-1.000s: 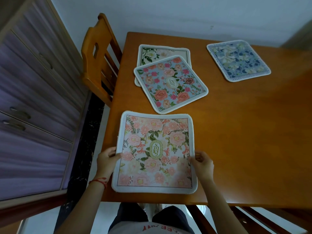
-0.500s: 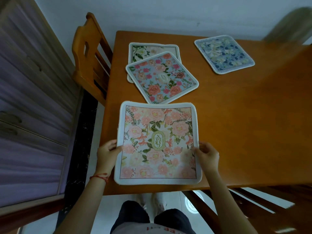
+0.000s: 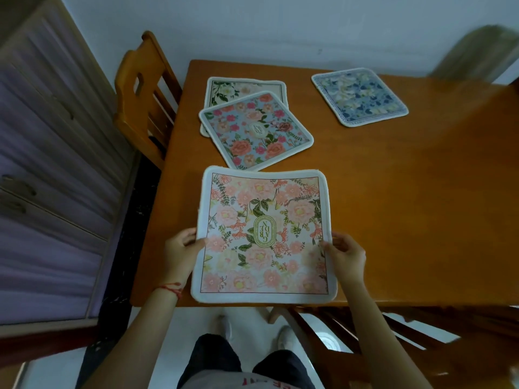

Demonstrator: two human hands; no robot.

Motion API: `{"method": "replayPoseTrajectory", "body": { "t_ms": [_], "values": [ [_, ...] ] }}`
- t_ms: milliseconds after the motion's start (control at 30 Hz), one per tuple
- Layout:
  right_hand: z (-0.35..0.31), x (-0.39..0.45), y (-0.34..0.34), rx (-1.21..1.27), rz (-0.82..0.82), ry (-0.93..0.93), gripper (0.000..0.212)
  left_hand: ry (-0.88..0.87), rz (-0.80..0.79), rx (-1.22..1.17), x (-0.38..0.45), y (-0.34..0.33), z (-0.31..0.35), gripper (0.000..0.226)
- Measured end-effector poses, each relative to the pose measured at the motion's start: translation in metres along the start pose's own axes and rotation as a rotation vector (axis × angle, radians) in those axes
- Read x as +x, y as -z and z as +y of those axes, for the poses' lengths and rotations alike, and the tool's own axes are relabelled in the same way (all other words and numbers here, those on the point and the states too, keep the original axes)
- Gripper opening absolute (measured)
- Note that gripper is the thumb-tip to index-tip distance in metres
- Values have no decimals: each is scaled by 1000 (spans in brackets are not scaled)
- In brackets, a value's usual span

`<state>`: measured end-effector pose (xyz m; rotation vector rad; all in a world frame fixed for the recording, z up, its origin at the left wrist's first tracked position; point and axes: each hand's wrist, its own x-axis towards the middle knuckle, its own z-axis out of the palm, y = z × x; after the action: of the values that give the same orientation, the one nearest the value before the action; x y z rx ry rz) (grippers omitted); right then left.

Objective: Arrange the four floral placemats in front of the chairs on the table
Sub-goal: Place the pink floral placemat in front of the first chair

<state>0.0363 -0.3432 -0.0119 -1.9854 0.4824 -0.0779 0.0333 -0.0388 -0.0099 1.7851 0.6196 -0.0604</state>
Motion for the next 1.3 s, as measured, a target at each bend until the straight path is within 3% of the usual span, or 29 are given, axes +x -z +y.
{"method": "replayPoseTrajectory", "body": {
  "t_ms": [333, 967, 1300],
  "values": [
    [27, 30, 68, 27, -74, 29, 17, 9, 101, -46, -50, -66, 9, 30],
    [69, 59, 141, 28, 1, -34, 22, -33, 7, 2, -71, -145, 33, 27],
    [106, 110, 195, 3, -74, -4, 18, 36, 113, 7, -89, -230, 44, 28]
  ]
}}
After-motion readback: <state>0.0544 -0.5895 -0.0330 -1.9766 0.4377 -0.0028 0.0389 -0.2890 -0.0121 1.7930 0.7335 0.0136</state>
